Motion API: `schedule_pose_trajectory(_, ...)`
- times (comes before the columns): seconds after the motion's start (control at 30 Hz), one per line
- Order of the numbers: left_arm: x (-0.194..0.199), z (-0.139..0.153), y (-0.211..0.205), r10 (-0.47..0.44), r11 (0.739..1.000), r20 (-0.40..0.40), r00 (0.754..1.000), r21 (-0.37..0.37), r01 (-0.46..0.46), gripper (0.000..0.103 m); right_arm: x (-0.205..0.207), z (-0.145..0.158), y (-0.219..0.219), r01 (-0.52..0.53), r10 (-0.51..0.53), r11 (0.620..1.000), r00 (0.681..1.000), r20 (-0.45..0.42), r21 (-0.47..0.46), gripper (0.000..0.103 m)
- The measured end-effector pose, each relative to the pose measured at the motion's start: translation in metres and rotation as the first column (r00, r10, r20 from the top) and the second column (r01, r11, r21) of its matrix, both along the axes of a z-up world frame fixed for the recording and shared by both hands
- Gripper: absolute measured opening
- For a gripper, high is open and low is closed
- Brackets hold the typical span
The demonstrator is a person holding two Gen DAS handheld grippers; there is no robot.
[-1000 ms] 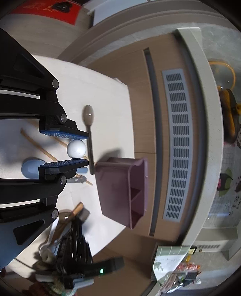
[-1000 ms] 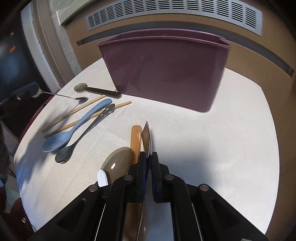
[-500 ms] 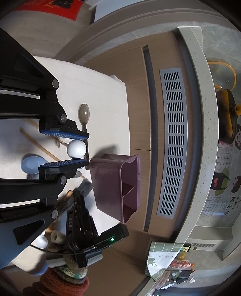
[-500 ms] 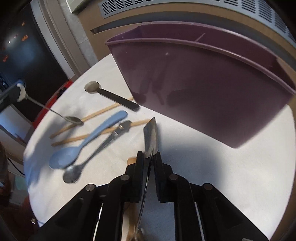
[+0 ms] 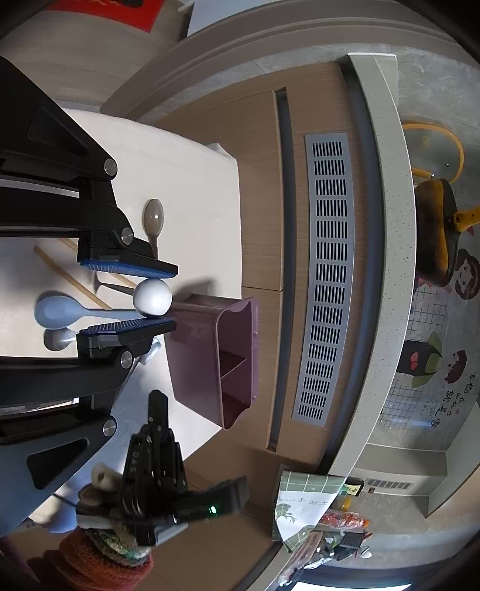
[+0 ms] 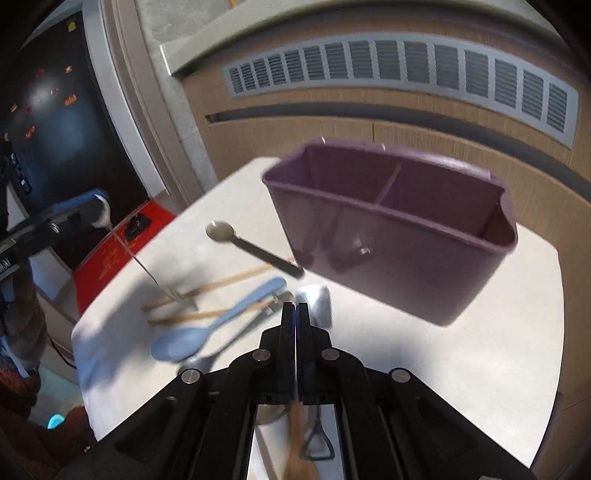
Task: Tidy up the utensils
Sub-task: 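Grasp the white knob with the left gripper while the right gripper lifts the silver spoon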
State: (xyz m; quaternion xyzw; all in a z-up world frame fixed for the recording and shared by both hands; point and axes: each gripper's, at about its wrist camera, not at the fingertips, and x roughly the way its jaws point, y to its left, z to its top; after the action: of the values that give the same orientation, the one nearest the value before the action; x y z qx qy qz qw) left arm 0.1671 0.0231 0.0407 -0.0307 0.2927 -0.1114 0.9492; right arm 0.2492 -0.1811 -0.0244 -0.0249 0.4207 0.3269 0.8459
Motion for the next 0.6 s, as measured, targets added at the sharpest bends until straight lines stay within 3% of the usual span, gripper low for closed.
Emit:
schedule_pose_trajectory(0.1,0.001,-0.003,0.005,0.012,1.0,-0.009,1.0,-0.014,-0.012,0.022,0.008,-0.02,-0.007,0.018,-0.019,1.0,0.999,-0.047,-0.015,0.027)
schedule_pose_trajectory(0.13,0.002,-0.004,0.007,0.017,1.0,-0.014,1.0,-0.023,-0.017,0.022,0.009,-0.029,-0.007,0.008,-0.01,1.0,0.998,-0.065,-0.027,0.029)
schedule_pose_trajectory(0.3,0.009,-0.013,0.018,0.035,0.998,-0.047,0.998,-0.056,-0.037,0.022,0.014,-0.052,-0.016,0.01,-0.016,0.999,0.992,-0.126,-0.048,0.03)
schedule_pose_trajectory(0.47,0.009,-0.016,0.017,0.027,0.998,-0.056,0.998,-0.063,-0.03,0.022,0.029,-0.052,0.005,-0.012,0.003,0.998,0.992,-0.123,-0.068,0.032)
schedule_pose_trajectory(0.6,0.008,-0.018,0.018,0.023,0.997,-0.06,0.998,-0.07,-0.027,0.022,0.036,-0.052,0.022,-0.069,0.057,0.992,0.992,-0.11,-0.105,0.043)
